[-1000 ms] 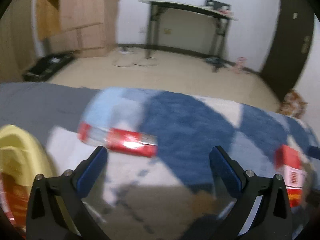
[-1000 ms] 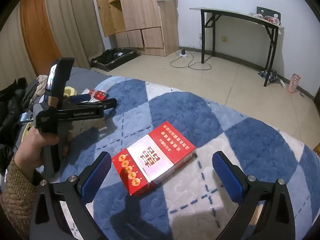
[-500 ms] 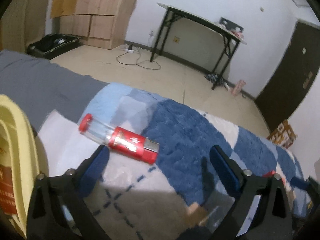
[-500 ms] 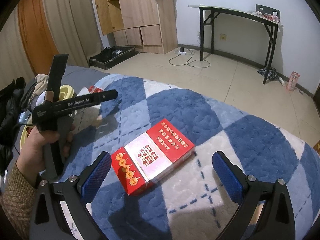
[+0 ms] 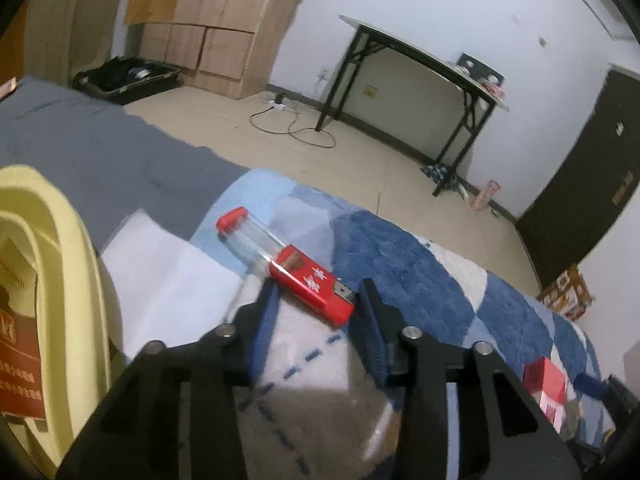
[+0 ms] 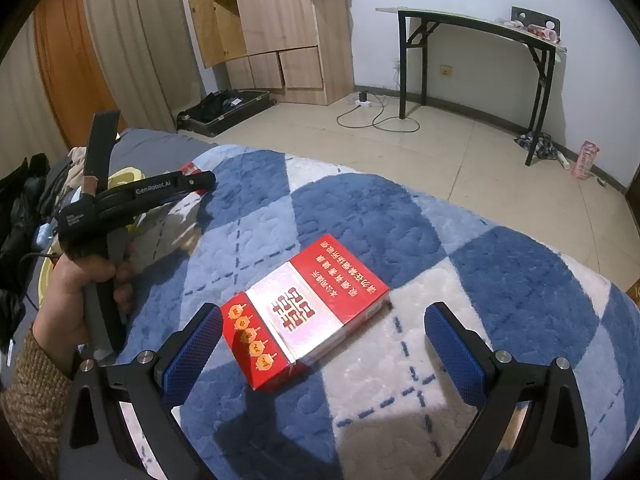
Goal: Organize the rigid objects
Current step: 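Close the left tool on the red-and-clear tube, then lift the red tube with the left tool while the right tool grasps the red-white pack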
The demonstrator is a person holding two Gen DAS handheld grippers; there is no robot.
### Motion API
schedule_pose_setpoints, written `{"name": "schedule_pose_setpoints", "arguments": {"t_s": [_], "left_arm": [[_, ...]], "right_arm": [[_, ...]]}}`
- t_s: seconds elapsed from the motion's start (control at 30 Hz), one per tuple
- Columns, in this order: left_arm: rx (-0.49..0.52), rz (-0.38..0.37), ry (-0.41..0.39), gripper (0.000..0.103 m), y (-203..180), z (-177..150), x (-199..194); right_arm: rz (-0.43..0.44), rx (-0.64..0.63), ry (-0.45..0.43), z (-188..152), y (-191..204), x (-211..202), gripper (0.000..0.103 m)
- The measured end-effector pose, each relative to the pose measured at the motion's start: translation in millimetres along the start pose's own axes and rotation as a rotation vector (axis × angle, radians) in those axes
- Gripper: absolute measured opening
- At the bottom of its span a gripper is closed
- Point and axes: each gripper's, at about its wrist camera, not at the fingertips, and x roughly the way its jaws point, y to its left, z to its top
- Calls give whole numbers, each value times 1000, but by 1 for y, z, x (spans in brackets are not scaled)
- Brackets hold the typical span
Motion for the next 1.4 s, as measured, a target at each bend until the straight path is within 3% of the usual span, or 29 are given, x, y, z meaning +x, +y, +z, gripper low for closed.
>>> {"name": "schedule_pose_setpoints", "arguments": {"t_s": [0.17,0.43,0.6,0.97,1.07,1.33,1.4], "left_arm": [[47,-9,15,28,-8,-2,1],[-89,-96,0,28,15,0,3],[-81,-89,11,13,14,1,1],[74,-49,48,12,-12,1,-5],[175,-3,93,12,-22,4,-19],[311,-33,257,12,-32,-7,-26],[323,-27,257,12,-35,-9,-22]], "right_arm": [[-6,3,7,0,-1,2,103],[-4,1,12,0,1,1,103],[-16,11,7,-2,-6,-2,103],[24,-5,-57,-19,-24,-24,103],[31,-53,-57,-25,-20,-24,103],[59,-105,-54,-27,-15,-7,103],[76,-109,-61,-26,-14,-5,103]]}}
